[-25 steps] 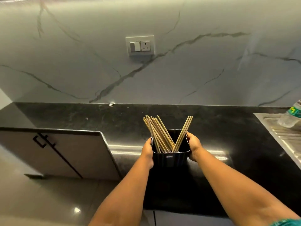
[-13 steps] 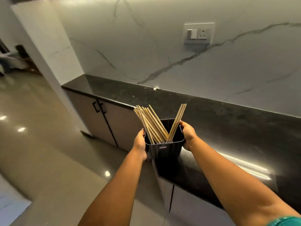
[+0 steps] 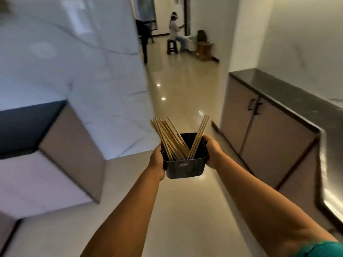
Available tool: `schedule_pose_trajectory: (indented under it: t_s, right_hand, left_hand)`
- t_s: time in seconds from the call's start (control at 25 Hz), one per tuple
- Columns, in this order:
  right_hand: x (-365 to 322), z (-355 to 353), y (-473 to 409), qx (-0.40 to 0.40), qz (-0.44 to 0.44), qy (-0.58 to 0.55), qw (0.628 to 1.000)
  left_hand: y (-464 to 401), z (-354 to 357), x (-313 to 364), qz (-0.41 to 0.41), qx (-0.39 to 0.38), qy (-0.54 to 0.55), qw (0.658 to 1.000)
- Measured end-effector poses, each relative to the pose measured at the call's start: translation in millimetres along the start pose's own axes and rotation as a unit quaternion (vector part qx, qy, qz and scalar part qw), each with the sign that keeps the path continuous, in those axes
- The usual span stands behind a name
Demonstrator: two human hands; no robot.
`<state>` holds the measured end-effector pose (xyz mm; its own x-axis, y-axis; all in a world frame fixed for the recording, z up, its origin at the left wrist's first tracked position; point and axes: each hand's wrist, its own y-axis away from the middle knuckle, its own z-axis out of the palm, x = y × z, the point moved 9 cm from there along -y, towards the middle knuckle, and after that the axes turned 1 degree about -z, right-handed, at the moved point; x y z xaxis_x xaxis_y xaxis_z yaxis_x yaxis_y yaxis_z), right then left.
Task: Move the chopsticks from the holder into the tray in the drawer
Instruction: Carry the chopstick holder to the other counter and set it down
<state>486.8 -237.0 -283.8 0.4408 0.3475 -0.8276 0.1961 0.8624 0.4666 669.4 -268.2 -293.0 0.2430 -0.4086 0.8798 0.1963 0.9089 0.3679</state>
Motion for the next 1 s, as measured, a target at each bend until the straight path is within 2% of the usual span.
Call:
schedule_pose_trajectory:
  t_s: [0.2, 0.44, 0.52, 0.68, 0.84, 1.0]
  right_hand:
    - [99.3, 235.0, 37.7, -0.143, 0.038, 0.071, 0.986]
    - [228.6, 464.8, 121.2, -0.291, 0.090, 0.170, 0.937]
    - [272.8, 529.6, 156.0, -0.330, 0.113, 0.197, 0.916]
    - [353.1, 643.8, 223.3, -0.419, 0.138, 0.235, 0.866]
    - [426.6, 750.0, 283.7, -0.496, 0.164, 0.274, 0.808]
    - [483.6, 834.8, 344.0, -0.563, 0.176, 0.309, 0.746]
  left_hand:
    - [92.7, -235.7, 55.5, 0.057, 0.141, 0.048, 0.987]
    - [247.4, -463.2, 81.6, 0.108, 0.353, 0.081, 0.926]
    - [300.8, -523.9, 84.1, 0.119, 0.417, 0.107, 0.895]
    - [386.0, -625.9, 86.5, 0.137, 0.484, 0.146, 0.852]
    - [461.5, -715.2, 85.2, 0.164, 0.568, 0.211, 0.778]
    - [524.5, -775.2, 84.8, 0.211, 0.598, 0.284, 0.719]
